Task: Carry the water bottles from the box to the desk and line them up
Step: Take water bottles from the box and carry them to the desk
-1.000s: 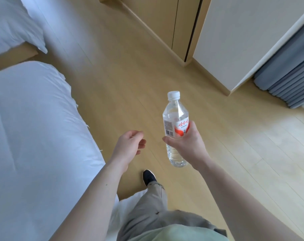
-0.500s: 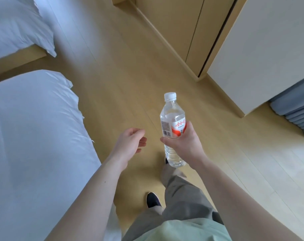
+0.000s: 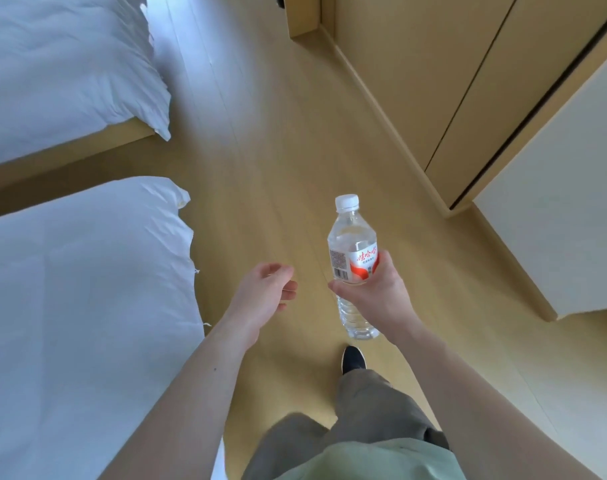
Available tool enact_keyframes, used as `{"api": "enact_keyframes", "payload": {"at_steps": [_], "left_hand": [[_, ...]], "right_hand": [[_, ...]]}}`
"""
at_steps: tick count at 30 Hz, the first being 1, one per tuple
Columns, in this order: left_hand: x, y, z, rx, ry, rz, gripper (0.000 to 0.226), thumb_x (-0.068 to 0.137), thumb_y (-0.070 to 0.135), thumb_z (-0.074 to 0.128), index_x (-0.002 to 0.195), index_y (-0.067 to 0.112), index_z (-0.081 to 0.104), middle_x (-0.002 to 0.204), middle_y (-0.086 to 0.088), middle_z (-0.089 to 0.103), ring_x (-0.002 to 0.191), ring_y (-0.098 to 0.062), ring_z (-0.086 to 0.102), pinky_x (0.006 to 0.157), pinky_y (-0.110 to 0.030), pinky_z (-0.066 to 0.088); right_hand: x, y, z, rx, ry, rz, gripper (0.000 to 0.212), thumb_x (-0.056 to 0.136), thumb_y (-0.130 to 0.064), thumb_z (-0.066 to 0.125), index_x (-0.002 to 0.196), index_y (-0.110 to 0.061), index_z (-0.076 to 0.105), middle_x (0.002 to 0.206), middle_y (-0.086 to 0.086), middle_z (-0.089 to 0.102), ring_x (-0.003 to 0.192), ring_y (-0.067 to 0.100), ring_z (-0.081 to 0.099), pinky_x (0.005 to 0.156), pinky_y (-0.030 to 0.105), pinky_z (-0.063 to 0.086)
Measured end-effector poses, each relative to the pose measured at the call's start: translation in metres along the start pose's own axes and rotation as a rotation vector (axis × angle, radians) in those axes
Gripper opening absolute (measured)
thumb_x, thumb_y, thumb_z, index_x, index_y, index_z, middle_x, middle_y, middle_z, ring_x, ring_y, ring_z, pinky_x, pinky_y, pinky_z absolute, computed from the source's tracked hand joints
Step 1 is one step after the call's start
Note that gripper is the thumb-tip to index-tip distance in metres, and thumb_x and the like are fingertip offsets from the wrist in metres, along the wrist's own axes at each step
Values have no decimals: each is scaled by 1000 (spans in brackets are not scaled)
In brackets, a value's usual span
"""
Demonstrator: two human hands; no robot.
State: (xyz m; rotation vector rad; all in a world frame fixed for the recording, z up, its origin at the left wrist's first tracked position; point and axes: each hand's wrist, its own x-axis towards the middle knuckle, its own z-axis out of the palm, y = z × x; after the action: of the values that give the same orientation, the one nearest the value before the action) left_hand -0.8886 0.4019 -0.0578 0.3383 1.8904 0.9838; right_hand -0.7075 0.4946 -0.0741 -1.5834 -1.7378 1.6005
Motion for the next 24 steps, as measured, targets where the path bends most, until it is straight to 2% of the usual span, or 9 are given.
{"api": "enact_keyframes", "payload": {"at_steps": [8,12,19,24], "left_hand": [[66,55,3,-43,34,-18,15,97,39,62,109,29,64,85,8,79,81,-7,76,85,-37,61],[106,80,-2,-74,32,-31,17,98,38,61,111,28,64,86,7,79,81,-8,76,78,-33,61],[193,140,-25,-60,-26,-24,14,96,36,61,108,28,62,86,5,79,83,-11,77,86,-37,61],[256,197,-59,-25,-67,1,20,97,37,61,112,25,63,83,7,79,81,-10,76,85,-35,61]], "right_hand": [[87,-41,-11,-24,-51,-7,51,70,-33,88,103,-33,48,90,-12,66,73,-12,61,48,6,42],[129,-61,-3,-17,-58,11,51,71,-33,88,102,-36,48,93,-13,67,76,-10,63,57,13,45],[211,-116,22,-12,-50,37,52,71,-33,87,107,-35,49,94,-13,68,74,-6,64,60,16,46],[272,-174,46,-6,-15,31,55,71,-32,88,110,-32,50,97,-11,68,83,2,67,64,19,48]]}}
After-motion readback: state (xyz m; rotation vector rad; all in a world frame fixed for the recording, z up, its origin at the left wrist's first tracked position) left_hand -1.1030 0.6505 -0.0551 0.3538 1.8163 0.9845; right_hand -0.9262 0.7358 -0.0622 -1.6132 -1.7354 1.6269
